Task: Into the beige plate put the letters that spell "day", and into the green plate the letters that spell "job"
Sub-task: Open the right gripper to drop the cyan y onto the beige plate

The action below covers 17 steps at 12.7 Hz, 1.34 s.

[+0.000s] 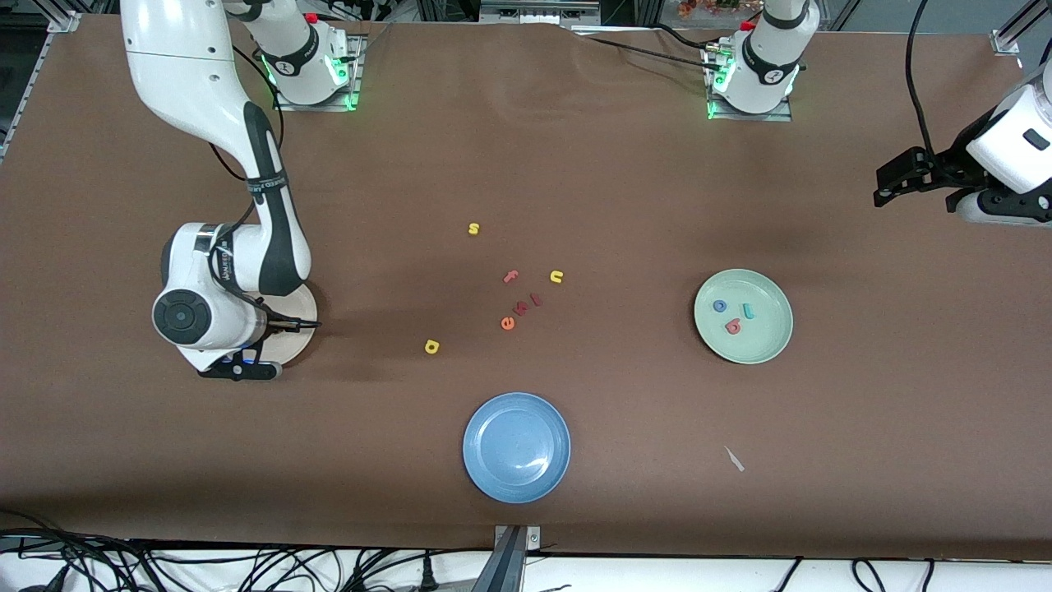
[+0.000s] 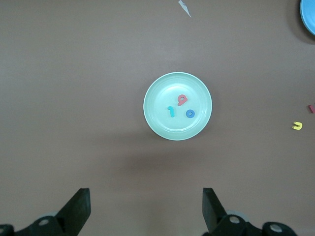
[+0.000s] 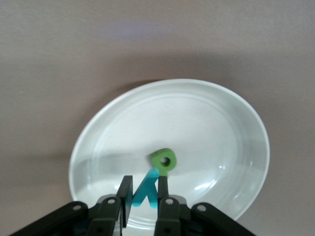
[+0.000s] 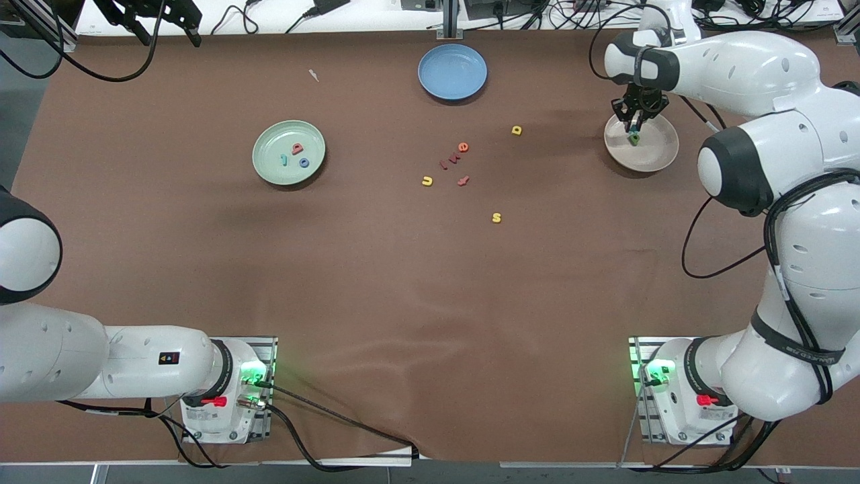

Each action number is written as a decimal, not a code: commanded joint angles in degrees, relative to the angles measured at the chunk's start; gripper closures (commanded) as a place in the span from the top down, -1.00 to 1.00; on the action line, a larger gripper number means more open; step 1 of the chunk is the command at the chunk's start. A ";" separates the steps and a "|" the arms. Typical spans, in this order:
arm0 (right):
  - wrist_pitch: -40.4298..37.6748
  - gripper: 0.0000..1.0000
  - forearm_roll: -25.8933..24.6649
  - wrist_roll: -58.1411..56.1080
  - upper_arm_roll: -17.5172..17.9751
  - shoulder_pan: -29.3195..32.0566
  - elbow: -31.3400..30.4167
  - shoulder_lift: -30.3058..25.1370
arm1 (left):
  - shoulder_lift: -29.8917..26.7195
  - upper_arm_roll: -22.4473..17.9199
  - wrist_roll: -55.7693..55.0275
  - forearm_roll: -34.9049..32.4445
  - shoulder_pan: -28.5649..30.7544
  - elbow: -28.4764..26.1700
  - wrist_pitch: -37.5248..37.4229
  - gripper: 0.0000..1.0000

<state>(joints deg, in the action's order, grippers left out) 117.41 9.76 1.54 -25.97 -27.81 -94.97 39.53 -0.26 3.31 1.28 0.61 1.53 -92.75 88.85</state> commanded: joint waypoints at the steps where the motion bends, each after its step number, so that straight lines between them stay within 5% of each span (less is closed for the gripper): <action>1: -0.16 0.42 1.40 -1.72 0.48 0.91 -0.30 -0.94 | -0.70 0.47 0.91 -1.66 0.31 -0.33 -0.52 1.00; 2: -0.25 0.98 2.27 -1.63 0.57 0.65 -0.30 -1.12 | -0.70 0.56 0.91 -1.75 0.31 -0.24 -0.52 1.00; 9: -0.69 1.00 4.03 0.99 3.55 -1.10 0.32 -1.65 | -0.09 0.56 0.91 -1.75 0.14 0.64 -0.61 1.00; 13: -0.52 0.99 5.26 12.83 3.73 -4.61 2.60 -1.65 | -0.09 0.47 0.91 -1.75 0.22 0.72 -0.61 1.00; 17: 1.85 0.99 11.93 25.17 3.82 -8.31 3.83 -0.68 | -0.09 0.47 0.91 -1.66 0.14 0.73 -0.69 1.00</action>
<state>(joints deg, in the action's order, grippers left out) 118.11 18.83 23.67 -22.00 -34.96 -91.40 38.67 -0.26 3.39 1.35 0.56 1.50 -92.73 88.85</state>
